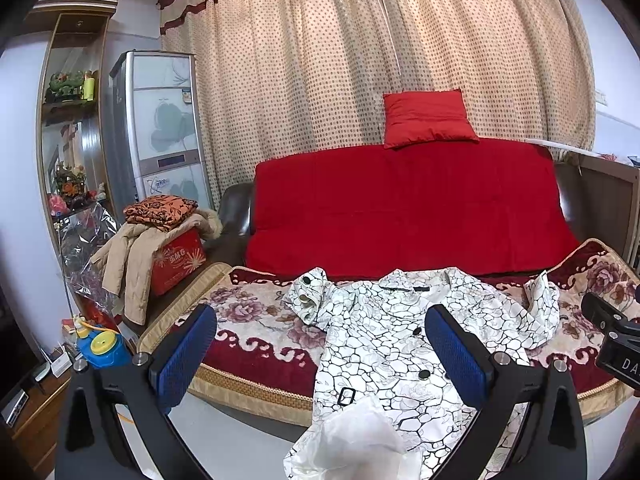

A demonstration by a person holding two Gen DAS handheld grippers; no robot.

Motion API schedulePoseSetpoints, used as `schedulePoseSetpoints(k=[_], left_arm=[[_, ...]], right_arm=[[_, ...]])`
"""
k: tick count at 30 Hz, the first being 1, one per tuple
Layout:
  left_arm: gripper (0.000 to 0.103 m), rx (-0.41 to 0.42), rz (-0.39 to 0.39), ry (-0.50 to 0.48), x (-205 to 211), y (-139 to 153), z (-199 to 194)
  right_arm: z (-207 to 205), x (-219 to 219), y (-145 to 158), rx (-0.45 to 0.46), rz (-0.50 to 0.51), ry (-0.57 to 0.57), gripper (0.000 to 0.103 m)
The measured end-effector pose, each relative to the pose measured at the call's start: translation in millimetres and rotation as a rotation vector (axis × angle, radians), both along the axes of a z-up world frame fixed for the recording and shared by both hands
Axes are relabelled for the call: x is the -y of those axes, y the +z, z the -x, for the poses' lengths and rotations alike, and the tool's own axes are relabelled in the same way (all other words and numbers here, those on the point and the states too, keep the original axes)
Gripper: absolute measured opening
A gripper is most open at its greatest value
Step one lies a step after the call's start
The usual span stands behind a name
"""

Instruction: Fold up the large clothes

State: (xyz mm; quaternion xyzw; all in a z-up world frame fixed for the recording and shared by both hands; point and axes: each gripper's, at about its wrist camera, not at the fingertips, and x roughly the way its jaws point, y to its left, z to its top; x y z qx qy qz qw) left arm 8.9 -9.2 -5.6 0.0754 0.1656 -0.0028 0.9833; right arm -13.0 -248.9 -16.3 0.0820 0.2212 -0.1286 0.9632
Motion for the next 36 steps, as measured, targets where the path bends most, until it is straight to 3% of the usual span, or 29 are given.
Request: schedulePoseSetpoints(k=[24,31,36], left_arm=[[0.103,-0.047,0.013,-0.029,4,-7,-8],[0.103,-0.117,0.068,-0.059,6,-26,-17],[0.103,-0.194,0.122,-0.142,17,-52,-12]], right_arm=[[-7,0,-9,-0.026,0.009,-0.001,0.103],[-11,2,-13,-0.037,0.009,-0.007,0.103],[-17,6,-21,-0.054,0.004,-0.013,0.103]])
